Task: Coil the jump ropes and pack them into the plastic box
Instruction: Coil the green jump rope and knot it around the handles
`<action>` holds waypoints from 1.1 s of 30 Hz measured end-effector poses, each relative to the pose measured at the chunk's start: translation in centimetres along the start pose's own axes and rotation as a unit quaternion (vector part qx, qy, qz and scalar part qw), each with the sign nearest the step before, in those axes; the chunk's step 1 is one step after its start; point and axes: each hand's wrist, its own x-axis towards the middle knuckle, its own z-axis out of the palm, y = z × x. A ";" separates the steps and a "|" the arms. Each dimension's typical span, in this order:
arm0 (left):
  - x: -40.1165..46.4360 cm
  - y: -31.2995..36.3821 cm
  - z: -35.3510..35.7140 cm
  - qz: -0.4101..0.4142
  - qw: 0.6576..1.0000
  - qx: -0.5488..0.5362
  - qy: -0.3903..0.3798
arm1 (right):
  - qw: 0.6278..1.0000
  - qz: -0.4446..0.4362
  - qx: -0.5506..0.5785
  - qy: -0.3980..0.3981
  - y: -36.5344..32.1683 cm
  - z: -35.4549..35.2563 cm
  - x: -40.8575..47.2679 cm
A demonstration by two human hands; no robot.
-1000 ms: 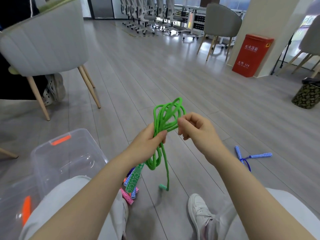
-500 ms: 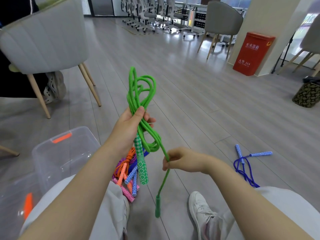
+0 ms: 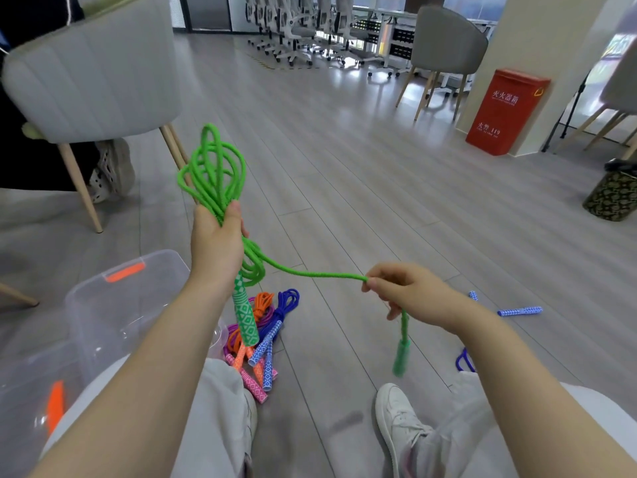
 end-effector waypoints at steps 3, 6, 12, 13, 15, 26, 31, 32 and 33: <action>-0.6 -0.2 0.3 0.025 0.995 0.091 -0.036 | 0.996 -0.043 -0.074 0.032 -1.0 0.5 -0.3; -0.9 -0.7 0.8 -0.015 0.979 0.172 -0.112 | 0.992 -0.078 -0.087 0.049 -1.9 0.7 -0.8; -1.9 -1.0 1.4 -0.072 0.930 0.263 -0.246 | 0.983 -0.142 -0.020 0.116 -3.1 -0.3 -1.8; -2.0 -1.1 1.5 -0.058 0.920 0.288 -0.261 | 0.982 -0.150 -0.010 0.117 -3.2 -0.5 -2.0; -2.1 -1.5 1.7 -0.043 0.913 0.307 -0.264 | 0.981 -0.159 0.001 0.112 -3.4 -0.9 -2.2; -3.4 0.6 1.6 -0.030 0.946 0.070 -0.314 | 0.978 0.068 -0.164 0.110 0.3 -3.1 -0.4; -4.7 1.1 1.1 -0.037 0.847 0.104 -0.520 | 0.962 0.108 -0.189 0.163 1.3 -3.2 1.6; -4.9 0.7 1.1 -0.027 0.823 0.144 -0.548 | 0.961 0.102 -0.184 0.181 1.4 -3.3 1.9; -5.1 0.4 1.2 -0.015 0.797 0.180 -0.576 | 0.960 0.093 -0.174 0.197 1.5 -3.4 2.2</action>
